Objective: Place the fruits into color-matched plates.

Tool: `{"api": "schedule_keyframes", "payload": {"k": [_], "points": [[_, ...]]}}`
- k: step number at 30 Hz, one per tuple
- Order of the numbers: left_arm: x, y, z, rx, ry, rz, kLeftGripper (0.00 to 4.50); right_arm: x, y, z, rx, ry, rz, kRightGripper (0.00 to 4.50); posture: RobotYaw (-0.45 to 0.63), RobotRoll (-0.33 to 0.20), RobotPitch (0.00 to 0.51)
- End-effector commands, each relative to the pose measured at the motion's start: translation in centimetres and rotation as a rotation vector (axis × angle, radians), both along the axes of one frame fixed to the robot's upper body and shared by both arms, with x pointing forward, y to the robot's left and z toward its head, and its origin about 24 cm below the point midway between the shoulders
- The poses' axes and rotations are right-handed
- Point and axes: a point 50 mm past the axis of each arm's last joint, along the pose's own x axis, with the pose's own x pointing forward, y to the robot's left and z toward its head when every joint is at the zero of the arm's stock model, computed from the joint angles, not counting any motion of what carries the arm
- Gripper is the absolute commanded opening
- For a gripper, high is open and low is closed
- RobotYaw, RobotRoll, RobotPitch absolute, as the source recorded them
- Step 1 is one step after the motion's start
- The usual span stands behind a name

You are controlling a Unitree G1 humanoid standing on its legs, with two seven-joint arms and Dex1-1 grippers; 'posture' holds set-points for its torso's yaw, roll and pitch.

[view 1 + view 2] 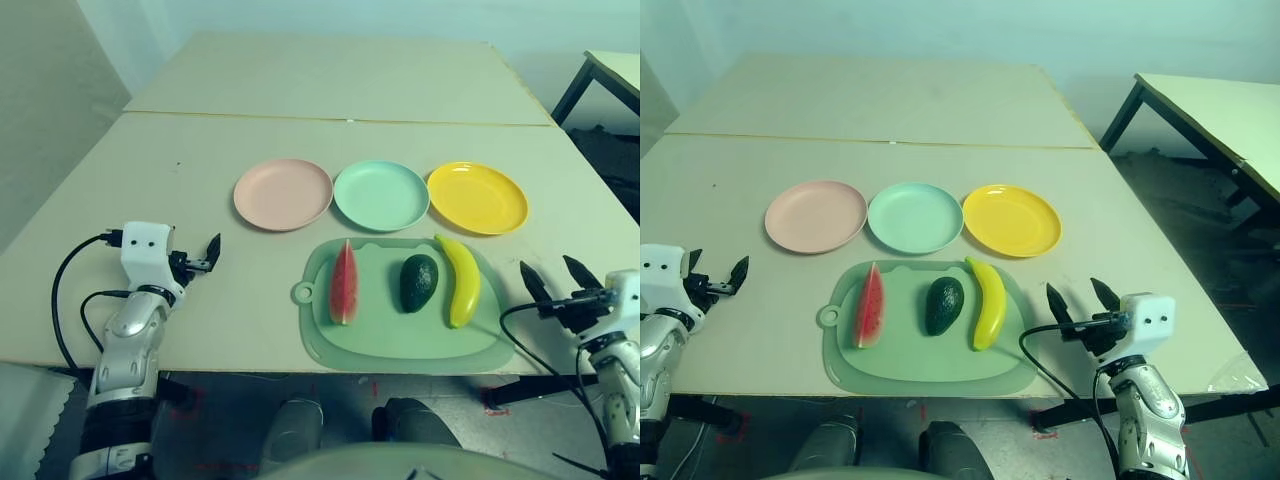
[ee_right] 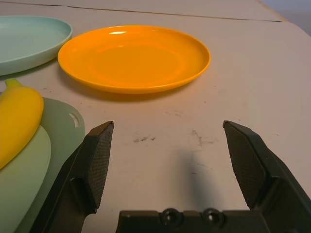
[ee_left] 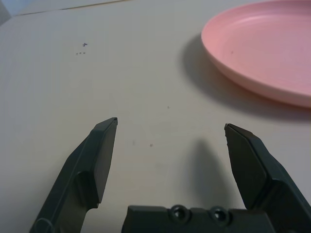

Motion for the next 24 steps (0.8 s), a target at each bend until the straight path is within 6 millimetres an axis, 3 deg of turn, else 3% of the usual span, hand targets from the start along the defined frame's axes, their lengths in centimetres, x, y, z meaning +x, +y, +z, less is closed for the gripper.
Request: {"api": "schedule_keyframes", "payload": {"k": [1, 6, 13, 19, 24], "points": [[0.4, -0.5, -0.3, -0.002, 0.005, -0.014, 4.47, 0.0, -0.3, 0.2, -0.001, -0.015, -0.016, 4.5, 0.09, 0.0, 0.066], [0.3, -0.3, 0.2, 0.005, -0.014, -0.001, 4.47, 0.7, -0.4, 0.2, -0.013, -0.011, 0.0, 4.5, 0.12, 0.0, 0.072], [-1.4, 1.2, 0.9, -0.06, -0.071, 0.033, 4.47, 0.9, -1.1, 0.6, -0.031, -0.013, 0.001, 4.5, 0.13, 0.0, 0.082], [-1.7, -1.2, 4.2, -0.151, -0.101, -0.468, 4.47, 0.5, -2.2, 1.9, -0.108, -0.026, 0.015, 4.5, 0.1, 0.0, 0.082], [-2.4, -4.1, 6.9, -0.027, 0.098, -0.991, 4.47, 1.1, -2.5, 6.3, -0.198, 0.011, 0.284, 4.5, 0.05, 0.0, 0.097]]}}
